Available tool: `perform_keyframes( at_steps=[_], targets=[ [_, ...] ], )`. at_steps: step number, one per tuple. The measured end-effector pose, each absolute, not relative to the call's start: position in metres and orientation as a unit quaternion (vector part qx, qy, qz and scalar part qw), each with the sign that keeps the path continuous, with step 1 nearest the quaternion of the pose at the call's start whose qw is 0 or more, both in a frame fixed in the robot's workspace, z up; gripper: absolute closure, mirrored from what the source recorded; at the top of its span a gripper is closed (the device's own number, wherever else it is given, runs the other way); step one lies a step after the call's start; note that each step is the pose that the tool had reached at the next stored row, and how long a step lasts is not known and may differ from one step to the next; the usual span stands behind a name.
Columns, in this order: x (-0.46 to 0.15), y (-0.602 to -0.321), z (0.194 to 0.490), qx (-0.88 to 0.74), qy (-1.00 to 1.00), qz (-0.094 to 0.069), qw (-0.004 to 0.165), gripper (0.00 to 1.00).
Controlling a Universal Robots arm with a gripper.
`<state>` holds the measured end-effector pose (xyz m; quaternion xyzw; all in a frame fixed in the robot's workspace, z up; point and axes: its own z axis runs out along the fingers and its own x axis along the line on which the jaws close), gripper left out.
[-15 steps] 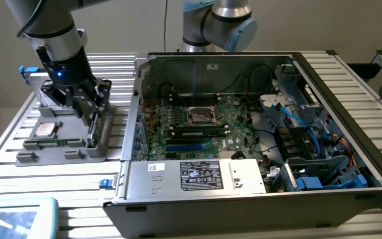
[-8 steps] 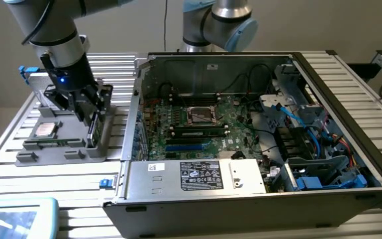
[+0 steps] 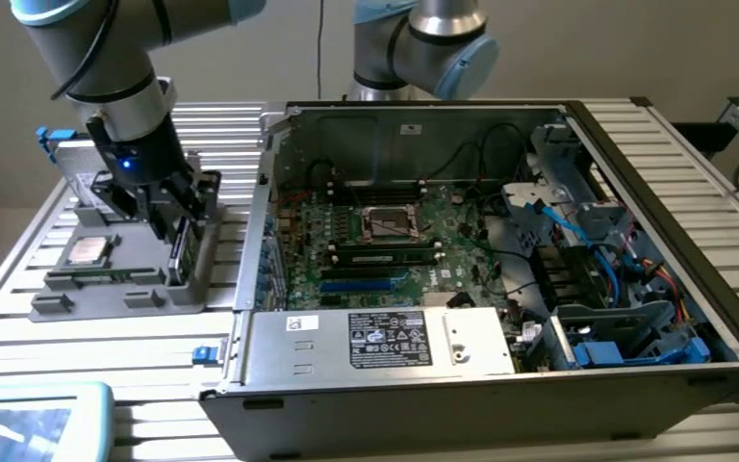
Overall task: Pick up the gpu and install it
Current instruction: 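Pick up the gpu and move the gpu toward the slot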
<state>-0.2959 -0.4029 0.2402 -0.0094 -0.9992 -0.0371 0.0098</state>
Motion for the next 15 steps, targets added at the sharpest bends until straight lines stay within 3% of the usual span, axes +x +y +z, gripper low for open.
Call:
perform_keyframes(
  at_steps=[15],
  targets=[
    [-0.2959, -0.4004, 0.2354, -0.012, -0.999, -0.037, 0.012, 0.46]
  ],
)
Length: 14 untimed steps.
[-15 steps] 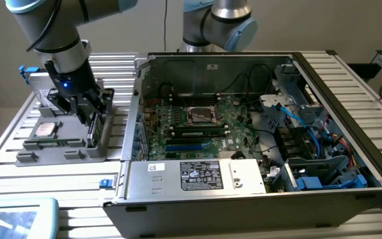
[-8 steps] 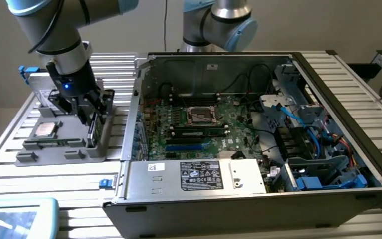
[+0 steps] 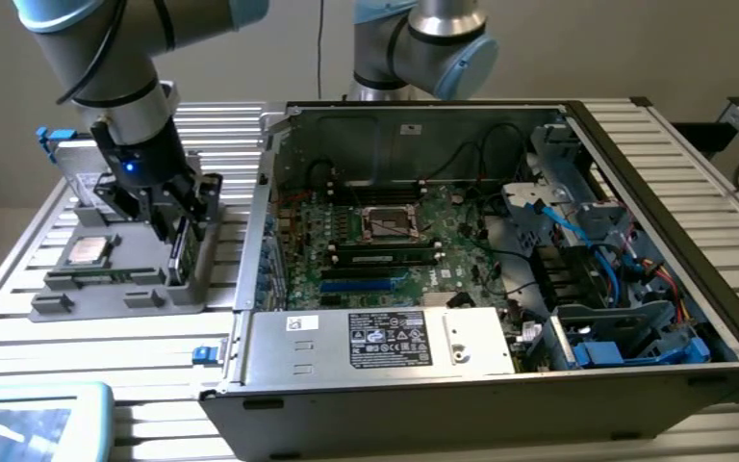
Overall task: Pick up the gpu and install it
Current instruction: 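Pick up the gpu and move the gpu toward the slot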
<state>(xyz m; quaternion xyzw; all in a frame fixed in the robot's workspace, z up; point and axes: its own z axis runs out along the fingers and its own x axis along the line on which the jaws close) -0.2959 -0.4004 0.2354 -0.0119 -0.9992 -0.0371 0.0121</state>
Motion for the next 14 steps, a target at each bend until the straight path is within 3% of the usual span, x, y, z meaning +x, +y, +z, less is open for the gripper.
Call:
perform_keyframes(
  at_steps=[14],
  targets=[
    [-0.2956, -0.3993, 0.2312, -0.028, -0.999, -0.037, 0.017, 0.46]
  ],
)
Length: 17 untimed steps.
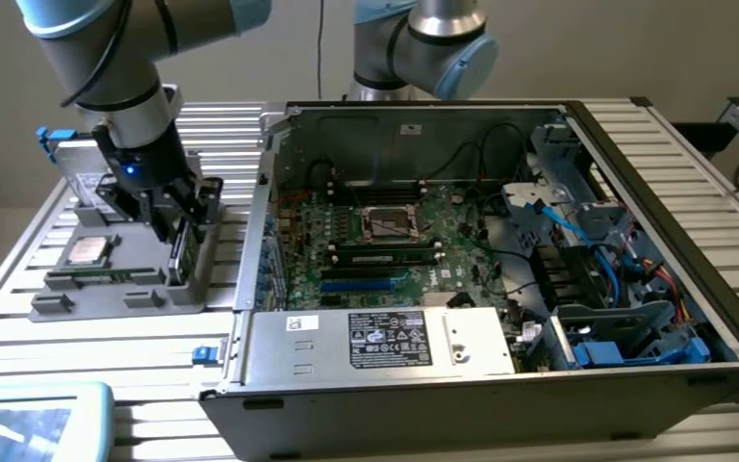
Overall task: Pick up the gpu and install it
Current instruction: 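Pick up the gpu and move the gpu toward the slot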
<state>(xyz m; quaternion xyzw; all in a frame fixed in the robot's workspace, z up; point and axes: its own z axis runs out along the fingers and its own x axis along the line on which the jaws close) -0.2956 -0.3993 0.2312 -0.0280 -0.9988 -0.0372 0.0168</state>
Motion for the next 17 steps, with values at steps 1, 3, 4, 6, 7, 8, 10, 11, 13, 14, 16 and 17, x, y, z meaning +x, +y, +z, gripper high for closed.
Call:
perform_keyframes(
  at_steps=[1, 3, 4, 6, 7, 8, 10, 11, 13, 14, 16, 17],
  targets=[
    [-0.2953, -0.3993, 0.2313, -0.028, -0.999, -0.037, 0.017, 0.46],
    [-0.2946, -0.3992, 0.2313, -0.028, -0.999, -0.037, 0.017, 0.46],
    [-0.2945, -0.3992, 0.2312, -0.028, -0.999, -0.037, 0.017, 0.46],
    [-0.2943, -0.3992, 0.2312, -0.028, -0.999, -0.037, 0.017, 0.46],
    [-0.2936, -0.3992, 0.2313, -0.028, -0.999, -0.037, 0.017, 0.46],
    [-0.2928, -0.3992, 0.2313, -0.028, -0.999, -0.037, 0.017, 0.46],
    [-0.2925, -0.3992, 0.2312, -0.028, -0.999, -0.037, 0.017, 0.46],
    [-0.2925, -0.3993, 0.231, -0.028, -0.999, -0.037, 0.017, 0.46],
    [-0.2925, -0.3992, 0.2306, -0.028, -0.999, -0.037, 0.017, 0.46],
    [-0.2925, -0.3992, 0.2304, -0.028, -0.999, -0.037, 0.017, 0.46],
    [-0.2925, -0.3992, 0.2299, -0.028, -0.999, -0.037, 0.017, 0.46],
    [-0.2925, -0.3992, 0.2298, -0.028, -0.999, -0.037, 0.017, 0.49]
  ],
)
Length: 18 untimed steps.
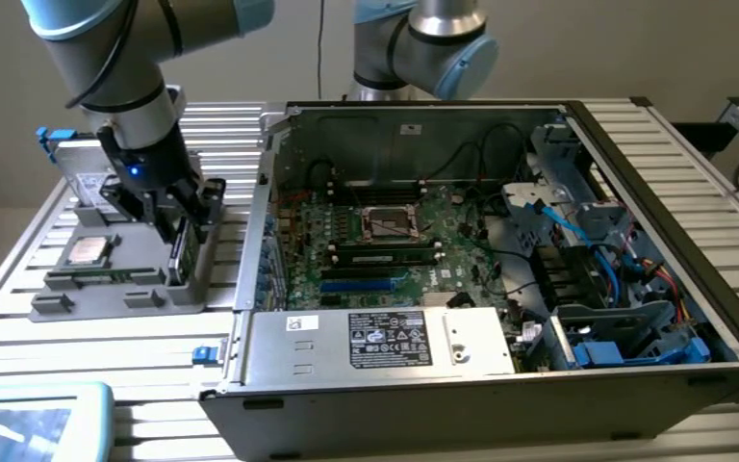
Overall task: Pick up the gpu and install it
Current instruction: 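Pick up the gpu and move the gpu toward the slot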
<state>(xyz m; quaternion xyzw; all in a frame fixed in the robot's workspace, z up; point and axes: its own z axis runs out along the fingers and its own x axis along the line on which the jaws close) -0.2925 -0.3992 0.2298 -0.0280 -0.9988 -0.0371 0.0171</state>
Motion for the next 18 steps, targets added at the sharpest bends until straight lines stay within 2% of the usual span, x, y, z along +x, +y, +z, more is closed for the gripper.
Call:
perform_keyframes(
  at_steps=[1, 2, 4, 5, 6, 13, 18],
  targets=[
    [-0.292, -0.399, 0.23, -0.028, -0.999, -0.037, 0.017, 0.55],
    [-0.292, -0.399, 0.229, -0.028, -0.999, -0.037, 0.017, 0.55],
    [-0.292, -0.399, 0.229, -0.028, -0.999, -0.037, 0.017, 0.67],
    [-0.293, -0.399, 0.229, -0.028, -0.999, -0.037, 0.017, 0.67],
    [-0.293, -0.399, 0.229, -0.028, -0.999, -0.037, 0.017, 0.73],
    [-0.292, -0.399, 0.231, -0.028, -0.999, -0.037, 0.017, 0.73],
    [-0.293, -0.399, 0.253, -0.028, -0.999, -0.037, 0.017, 0.73]
  ],
)
